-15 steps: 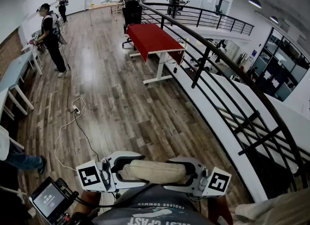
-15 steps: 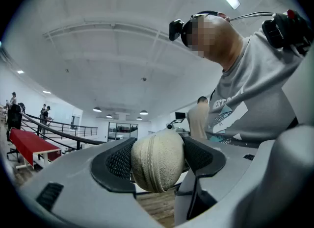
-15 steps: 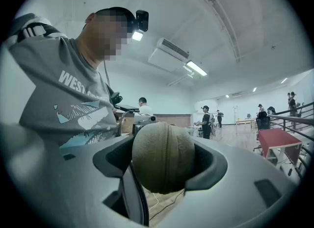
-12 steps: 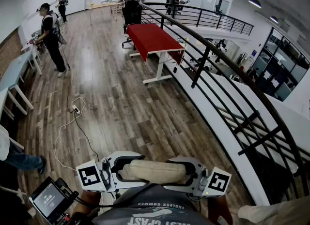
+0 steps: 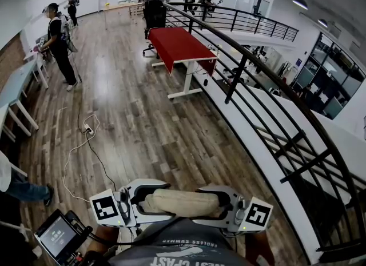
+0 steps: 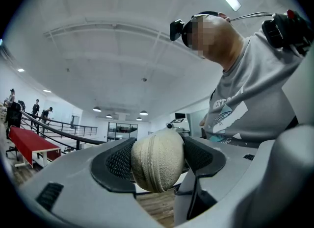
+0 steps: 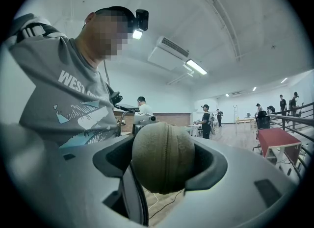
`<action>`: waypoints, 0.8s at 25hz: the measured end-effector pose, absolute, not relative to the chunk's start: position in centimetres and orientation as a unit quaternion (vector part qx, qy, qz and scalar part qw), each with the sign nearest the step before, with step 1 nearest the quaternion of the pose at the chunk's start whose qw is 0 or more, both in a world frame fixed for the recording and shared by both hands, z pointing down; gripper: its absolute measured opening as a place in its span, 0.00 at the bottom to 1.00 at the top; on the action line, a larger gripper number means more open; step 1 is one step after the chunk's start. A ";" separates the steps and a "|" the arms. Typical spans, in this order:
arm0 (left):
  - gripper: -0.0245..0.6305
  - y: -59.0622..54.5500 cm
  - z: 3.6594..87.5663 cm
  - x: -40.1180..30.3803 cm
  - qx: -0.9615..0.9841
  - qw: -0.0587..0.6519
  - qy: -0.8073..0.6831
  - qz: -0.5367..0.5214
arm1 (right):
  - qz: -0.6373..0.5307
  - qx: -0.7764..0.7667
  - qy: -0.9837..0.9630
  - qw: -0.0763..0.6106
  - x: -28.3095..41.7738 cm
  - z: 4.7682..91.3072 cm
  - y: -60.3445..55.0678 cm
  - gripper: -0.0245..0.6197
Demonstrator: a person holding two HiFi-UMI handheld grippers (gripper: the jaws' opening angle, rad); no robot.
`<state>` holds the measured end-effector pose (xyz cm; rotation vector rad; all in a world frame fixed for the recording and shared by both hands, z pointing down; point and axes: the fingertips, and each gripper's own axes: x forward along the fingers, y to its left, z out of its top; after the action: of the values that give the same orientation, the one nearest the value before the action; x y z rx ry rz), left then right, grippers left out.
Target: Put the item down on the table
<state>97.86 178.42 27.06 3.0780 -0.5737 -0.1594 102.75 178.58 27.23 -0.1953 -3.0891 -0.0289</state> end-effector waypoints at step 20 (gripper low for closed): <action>0.53 176.8 28.7 93.8 0.985 0.014 -0.161 -0.063 | 0.001 -0.038 -0.999 0.030 98.7 28.7 177.1 0.46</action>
<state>93.81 176.77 28.65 3.0665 -0.5007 -0.1952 98.71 177.13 28.66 -0.1186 -3.0797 0.0046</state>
